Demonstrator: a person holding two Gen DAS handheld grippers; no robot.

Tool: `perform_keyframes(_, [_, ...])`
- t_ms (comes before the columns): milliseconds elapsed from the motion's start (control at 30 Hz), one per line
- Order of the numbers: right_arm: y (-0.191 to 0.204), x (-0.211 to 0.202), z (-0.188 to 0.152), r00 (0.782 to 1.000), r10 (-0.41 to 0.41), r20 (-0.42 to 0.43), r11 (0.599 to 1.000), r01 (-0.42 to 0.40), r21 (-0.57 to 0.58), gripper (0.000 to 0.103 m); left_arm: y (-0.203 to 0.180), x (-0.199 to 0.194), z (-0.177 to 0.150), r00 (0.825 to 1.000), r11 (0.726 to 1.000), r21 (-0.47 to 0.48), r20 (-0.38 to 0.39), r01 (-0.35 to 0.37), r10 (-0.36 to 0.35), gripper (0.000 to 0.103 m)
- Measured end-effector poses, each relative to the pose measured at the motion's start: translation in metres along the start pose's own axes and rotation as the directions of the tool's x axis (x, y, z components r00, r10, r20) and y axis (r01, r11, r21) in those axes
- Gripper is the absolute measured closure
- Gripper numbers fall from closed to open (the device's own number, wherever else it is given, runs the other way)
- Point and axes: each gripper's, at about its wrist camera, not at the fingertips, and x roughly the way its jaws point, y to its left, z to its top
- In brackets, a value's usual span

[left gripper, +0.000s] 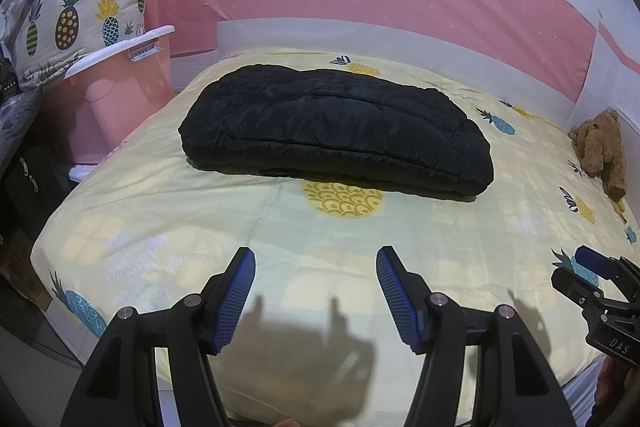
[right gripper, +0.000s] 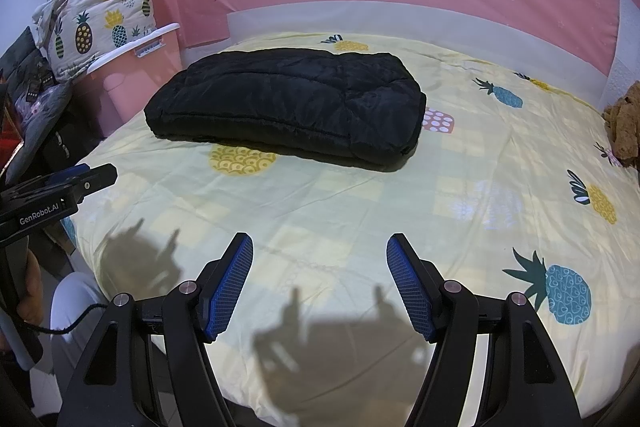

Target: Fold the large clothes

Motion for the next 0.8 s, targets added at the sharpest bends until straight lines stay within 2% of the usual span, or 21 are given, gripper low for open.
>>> perform_keyframes(667, [-0.0002, 0.0000, -0.0006, 1.000, 0.000, -0.002, 1.000, 0.000, -0.002, 0.033, -0.0031, -0.0047, -0.0045, 1.000, 1.000, 0.007, 0.015, -0.023, 0.022, 0.040])
perform_keyframes(800, [0.0003, 0.0000, -0.0005, 1.000, -0.002, -0.001, 1.000, 0.002, -0.002, 0.033, -0.0028, -0.0058, -0.0042, 1.000, 1.000, 0.005, 0.018, -0.020, 0.020, 0.036])
